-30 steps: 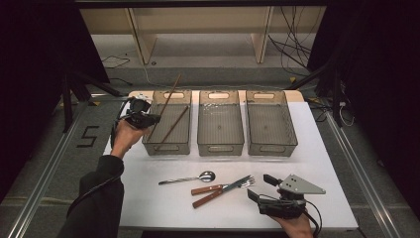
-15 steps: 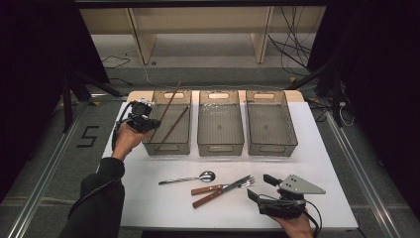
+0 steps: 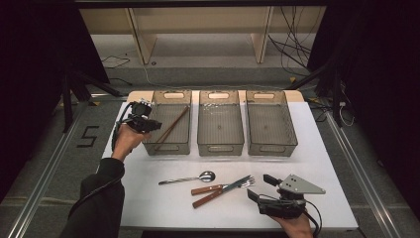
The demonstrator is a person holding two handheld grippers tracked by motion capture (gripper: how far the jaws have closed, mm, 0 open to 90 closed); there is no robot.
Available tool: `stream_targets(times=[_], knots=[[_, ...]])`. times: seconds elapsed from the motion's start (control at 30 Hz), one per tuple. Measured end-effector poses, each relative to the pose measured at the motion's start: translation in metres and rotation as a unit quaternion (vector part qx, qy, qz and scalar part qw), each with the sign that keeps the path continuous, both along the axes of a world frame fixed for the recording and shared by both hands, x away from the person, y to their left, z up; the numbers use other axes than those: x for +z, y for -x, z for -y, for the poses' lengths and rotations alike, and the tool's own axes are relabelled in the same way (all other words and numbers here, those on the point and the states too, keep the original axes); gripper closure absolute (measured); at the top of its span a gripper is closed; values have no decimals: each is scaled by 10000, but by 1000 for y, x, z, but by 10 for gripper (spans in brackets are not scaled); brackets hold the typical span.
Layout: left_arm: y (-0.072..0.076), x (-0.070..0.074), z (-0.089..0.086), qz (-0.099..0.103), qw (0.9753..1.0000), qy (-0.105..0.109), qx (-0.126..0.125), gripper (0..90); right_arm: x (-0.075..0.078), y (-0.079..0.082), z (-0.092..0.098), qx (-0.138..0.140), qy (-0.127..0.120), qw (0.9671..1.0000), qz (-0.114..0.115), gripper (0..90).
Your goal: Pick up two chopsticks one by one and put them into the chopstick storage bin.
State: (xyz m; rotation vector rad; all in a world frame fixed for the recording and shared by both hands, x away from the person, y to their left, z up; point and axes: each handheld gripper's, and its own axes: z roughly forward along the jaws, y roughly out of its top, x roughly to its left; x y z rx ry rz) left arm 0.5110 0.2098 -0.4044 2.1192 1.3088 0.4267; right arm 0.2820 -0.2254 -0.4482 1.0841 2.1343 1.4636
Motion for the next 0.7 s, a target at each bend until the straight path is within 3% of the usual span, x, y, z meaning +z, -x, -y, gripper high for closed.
stream_targets(times=[0.33,0.57,0.7], knots=[[20,12,8,79,9996,124,-256,454,0,0,0,-4,5,10000,5,238],[38,15,10,125,9985,333,-426,380,0,0,0,-1,17,10000,8,238],[50,13,12,187,9968,415,-657,330,0,1,0,-1,18,10000,15,238]])
